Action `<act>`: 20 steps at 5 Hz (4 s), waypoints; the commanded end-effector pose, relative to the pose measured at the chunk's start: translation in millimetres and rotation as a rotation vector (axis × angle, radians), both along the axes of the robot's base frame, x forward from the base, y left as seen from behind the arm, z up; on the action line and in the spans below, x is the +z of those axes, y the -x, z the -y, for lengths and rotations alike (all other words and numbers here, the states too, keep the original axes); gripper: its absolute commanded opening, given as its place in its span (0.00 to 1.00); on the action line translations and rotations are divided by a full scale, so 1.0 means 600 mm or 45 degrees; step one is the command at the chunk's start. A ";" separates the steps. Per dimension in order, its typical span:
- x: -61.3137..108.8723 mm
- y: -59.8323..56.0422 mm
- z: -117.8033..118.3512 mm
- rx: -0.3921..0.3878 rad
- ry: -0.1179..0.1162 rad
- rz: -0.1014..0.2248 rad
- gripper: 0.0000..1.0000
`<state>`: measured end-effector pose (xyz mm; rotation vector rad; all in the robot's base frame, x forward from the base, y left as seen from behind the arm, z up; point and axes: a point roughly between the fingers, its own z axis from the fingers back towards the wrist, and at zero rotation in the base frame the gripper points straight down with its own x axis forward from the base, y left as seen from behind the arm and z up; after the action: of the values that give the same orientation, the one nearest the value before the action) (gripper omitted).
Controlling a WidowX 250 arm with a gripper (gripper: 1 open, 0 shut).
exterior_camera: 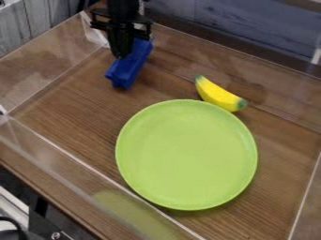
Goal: Remove the blue object from inside the green plate and put it on the table
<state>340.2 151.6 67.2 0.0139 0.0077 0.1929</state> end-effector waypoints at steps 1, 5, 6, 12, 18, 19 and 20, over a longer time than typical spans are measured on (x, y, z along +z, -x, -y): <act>-0.008 -0.022 -0.021 0.016 -0.037 0.041 0.00; -0.088 -0.048 -0.062 0.034 -0.053 -0.034 0.00; -0.111 -0.041 -0.068 0.035 -0.054 -0.061 0.00; -0.082 0.125 -0.023 -0.027 0.011 -0.129 0.00; -0.061 0.145 -0.009 -0.085 0.071 -0.255 0.00; -0.062 0.146 -0.007 -0.096 0.085 -0.267 0.00; -0.063 0.147 -0.004 -0.107 0.100 -0.277 0.00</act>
<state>245.0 151.4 19.7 -0.0618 0.2680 0.1110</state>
